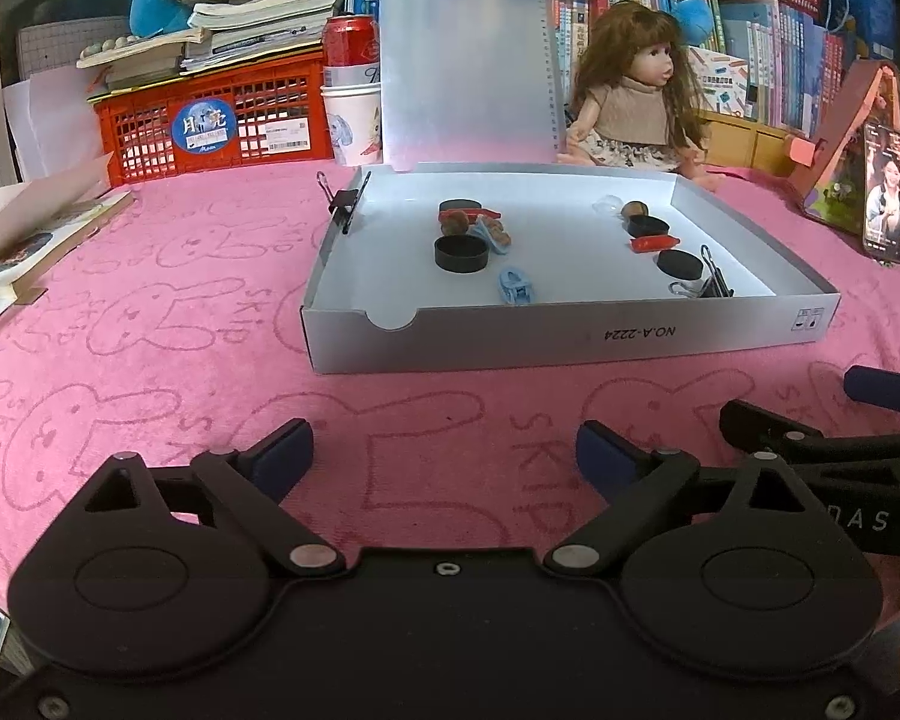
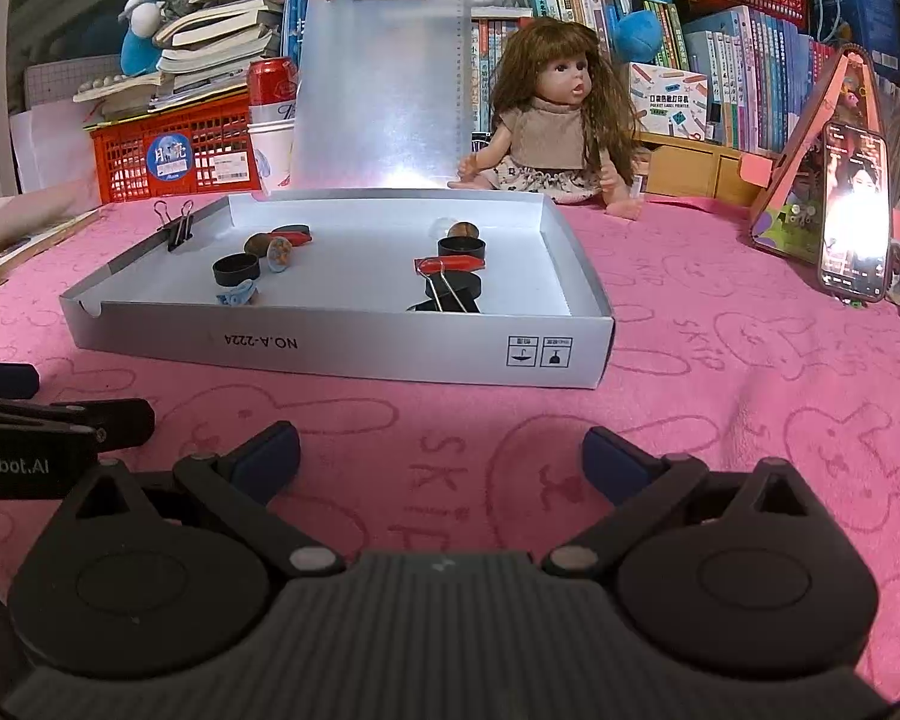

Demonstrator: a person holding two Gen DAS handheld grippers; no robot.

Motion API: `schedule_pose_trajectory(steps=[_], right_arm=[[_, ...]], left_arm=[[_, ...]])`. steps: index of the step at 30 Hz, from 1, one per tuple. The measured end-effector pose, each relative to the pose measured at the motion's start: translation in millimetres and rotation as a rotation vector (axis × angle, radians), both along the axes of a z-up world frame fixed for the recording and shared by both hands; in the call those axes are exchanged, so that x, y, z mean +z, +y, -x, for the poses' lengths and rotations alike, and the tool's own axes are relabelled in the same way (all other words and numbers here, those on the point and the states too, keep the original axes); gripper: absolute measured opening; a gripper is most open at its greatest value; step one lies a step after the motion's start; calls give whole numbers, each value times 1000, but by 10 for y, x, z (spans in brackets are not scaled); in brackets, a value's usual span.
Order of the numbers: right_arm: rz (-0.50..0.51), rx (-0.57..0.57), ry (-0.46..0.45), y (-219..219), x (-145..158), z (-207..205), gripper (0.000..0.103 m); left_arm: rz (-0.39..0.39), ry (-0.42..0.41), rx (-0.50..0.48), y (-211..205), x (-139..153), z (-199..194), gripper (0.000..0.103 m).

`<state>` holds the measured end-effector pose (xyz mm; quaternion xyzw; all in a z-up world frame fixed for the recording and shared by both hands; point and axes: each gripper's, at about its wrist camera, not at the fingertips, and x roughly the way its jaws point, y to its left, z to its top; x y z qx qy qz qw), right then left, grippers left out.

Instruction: Organize rigid objects

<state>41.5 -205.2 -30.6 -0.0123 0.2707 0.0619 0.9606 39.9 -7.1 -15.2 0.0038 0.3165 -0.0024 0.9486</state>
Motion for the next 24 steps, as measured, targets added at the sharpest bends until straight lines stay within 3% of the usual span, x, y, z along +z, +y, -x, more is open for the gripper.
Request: schedule_pose_trajectory(steps=[24], right_arm=[[1,-4,2,9,-18,-12,103]], left_arm=[[-1,24,25,38,-11,-23,103]])
